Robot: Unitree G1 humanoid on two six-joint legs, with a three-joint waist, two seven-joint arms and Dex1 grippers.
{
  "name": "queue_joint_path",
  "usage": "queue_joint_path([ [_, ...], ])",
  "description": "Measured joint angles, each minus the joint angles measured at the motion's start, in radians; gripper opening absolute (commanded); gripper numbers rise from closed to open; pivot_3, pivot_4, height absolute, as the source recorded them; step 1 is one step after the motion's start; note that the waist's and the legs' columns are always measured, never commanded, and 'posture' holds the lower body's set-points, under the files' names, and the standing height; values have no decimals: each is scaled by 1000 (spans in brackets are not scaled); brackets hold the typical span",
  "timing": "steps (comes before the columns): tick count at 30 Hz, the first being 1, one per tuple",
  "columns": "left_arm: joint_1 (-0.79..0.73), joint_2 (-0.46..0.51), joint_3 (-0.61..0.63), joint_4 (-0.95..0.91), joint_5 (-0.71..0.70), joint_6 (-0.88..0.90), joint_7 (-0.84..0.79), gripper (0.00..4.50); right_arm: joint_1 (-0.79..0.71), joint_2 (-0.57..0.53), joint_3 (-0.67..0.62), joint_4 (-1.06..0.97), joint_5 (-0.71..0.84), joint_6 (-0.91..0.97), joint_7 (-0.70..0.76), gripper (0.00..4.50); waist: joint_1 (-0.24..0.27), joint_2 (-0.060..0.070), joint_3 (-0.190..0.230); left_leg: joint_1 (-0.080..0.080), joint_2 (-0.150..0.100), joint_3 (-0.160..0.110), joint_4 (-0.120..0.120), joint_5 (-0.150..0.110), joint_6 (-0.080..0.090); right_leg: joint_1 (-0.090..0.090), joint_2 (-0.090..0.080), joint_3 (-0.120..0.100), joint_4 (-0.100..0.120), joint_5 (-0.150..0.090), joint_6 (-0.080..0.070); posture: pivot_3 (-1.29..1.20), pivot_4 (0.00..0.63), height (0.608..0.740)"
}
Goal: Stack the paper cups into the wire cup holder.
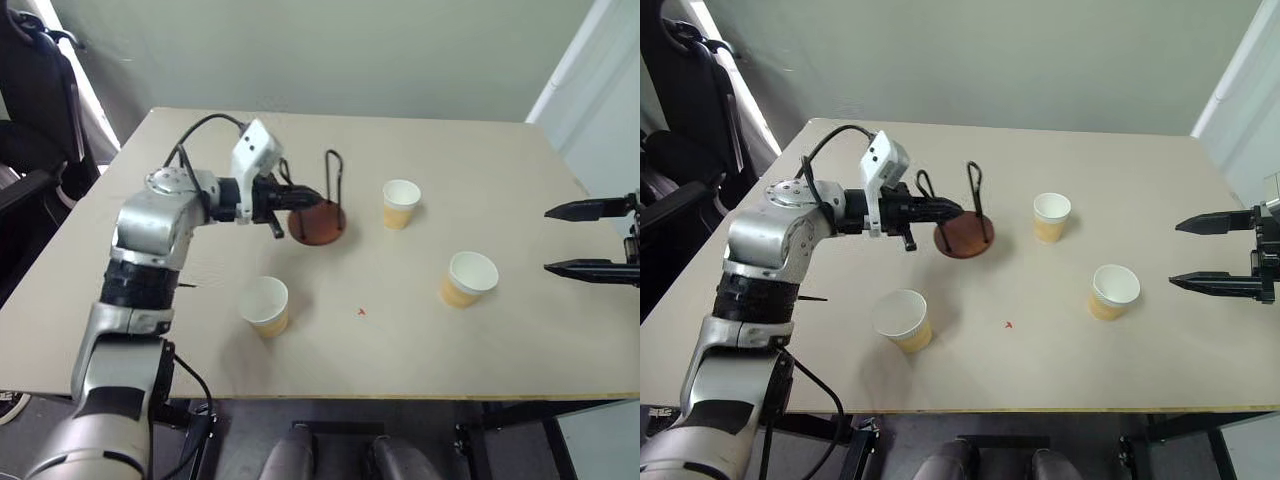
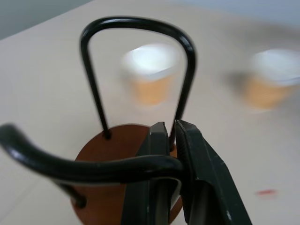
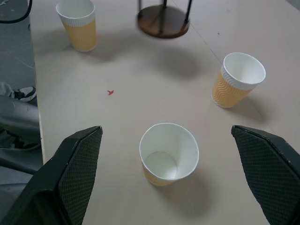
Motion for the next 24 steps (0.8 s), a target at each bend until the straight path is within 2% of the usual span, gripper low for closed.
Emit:
queue_joint_path([
  [3, 78, 4, -13, -180, -66, 108, 10, 15, 5, 0, 0, -2, 0, 0, -5, 4500, -1, 0, 0, 4, 0, 3, 0, -1, 1, 2, 0, 4, 0, -1, 2, 0, 150, 740],
  [8, 157, -3, -71, -291, -105, 167, 40, 15, 23, 1, -6, -10, 1, 0, -11, 4500, 0, 0, 0, 5, 1, 3, 1, -4, 8, 2, 0, 5, 3, 0, 2, 0, 150, 740],
  [9, 161, -9, -76, -304, -117, 172, 43, 15, 26, 1, -6, -12, 1, 0, -12, 4500, 0, 0, 0, 5, 1, 3, 1, -6, 12, 2, 0, 5, 3, 0, 2, 0, 150, 740],
  [17, 203, -35, -183, -326, -116, 158, 74, 15, 65, 0, -49, -30, 13, 8, -13, 4500, 0, 0, 0, 7, 1, 4, 1, -5, 13, 4, 0, 7, 3, 2, 2, 0, 150, 740],
  [24, 236, -48, -269, -325, -42, 60, 91, 15, 83, 0, -75, -55, 16, 17, -23, 4500, 0, 0, 0, 7, 0, 5, 1, -6, 13, 4, 0, 7, 3, 2, 2, 0, 150, 740],
])
